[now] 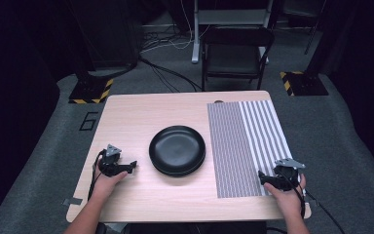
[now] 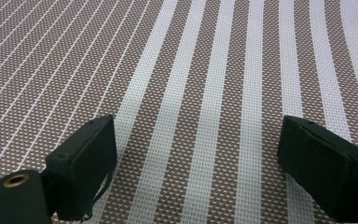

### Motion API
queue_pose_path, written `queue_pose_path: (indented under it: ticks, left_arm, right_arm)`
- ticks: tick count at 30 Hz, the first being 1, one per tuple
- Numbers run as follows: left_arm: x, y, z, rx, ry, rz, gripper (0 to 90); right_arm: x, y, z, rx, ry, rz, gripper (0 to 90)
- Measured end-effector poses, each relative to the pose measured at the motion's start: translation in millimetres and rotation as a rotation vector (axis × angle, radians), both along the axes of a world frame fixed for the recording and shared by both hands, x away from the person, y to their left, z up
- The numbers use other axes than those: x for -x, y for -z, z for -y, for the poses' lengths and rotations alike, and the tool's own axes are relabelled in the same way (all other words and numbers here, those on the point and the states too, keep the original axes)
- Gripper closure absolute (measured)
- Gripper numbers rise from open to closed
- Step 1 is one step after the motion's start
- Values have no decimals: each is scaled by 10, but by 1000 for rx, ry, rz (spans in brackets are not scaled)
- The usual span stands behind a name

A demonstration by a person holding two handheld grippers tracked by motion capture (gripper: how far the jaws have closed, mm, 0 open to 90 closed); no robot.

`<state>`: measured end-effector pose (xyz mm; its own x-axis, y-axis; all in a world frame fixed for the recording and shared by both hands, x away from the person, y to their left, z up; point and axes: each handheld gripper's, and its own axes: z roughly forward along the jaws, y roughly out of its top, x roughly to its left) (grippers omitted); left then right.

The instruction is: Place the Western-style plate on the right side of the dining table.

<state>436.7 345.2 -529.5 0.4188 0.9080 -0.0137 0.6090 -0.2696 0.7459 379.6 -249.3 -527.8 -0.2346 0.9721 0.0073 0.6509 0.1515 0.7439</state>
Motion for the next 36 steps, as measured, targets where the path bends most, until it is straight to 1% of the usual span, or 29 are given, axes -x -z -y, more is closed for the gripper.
queue_pose_path:
  ticks: [6,7,15,20,24,26,28,29,30,31,32,33,34,35,36]
  left_arm:
    - [1,0,2,-2,0,0,148]
    - [0,-1,3,-7,4,0,147]
    - [8,0,7,-6,5,1,145]
    - [12,-5,-4,-4,0,0,163]
    - [20,-4,-18,8,-20,13,218]
    - [22,-6,-23,4,-21,15,234]
    - [28,-12,-28,4,-18,14,262]
    - [29,-12,-30,4,-18,15,291]
    - [33,-14,-33,4,-20,17,291]
    - [37,-13,-41,15,-31,26,349]
    - [37,-13,-41,15,-31,26,383]
    - [40,-29,-57,14,-36,20,424]
    - [40,-29,-57,14,-36,20,444]
    - [46,-45,-72,30,-39,7,461]
    - [49,-49,-74,41,-41,11,465]
  right_arm:
    - [0,0,-2,2,-1,0,111]
    - [0,-1,-5,4,0,-1,111]
    - [-4,0,-2,1,-2,-1,112]
    - [-4,-1,-4,3,-2,0,113]
    - [-1,-2,-4,4,-4,4,125]
    - [-1,-2,-4,4,-5,4,126]
    - [4,-6,-7,-1,-16,8,163]
    - [10,-8,-19,0,-18,16,202]
    - [10,-8,-19,0,-18,16,202]
    - [11,-9,-17,1,-16,19,212]
    - [11,-9,-17,1,-16,19,212]
    - [18,-12,-16,-8,-11,24,278]
    - [18,-12,-16,-8,-11,24,278]
    - [26,-19,-14,-9,-1,28,333]
    - [27,-21,-14,-6,6,29,356]
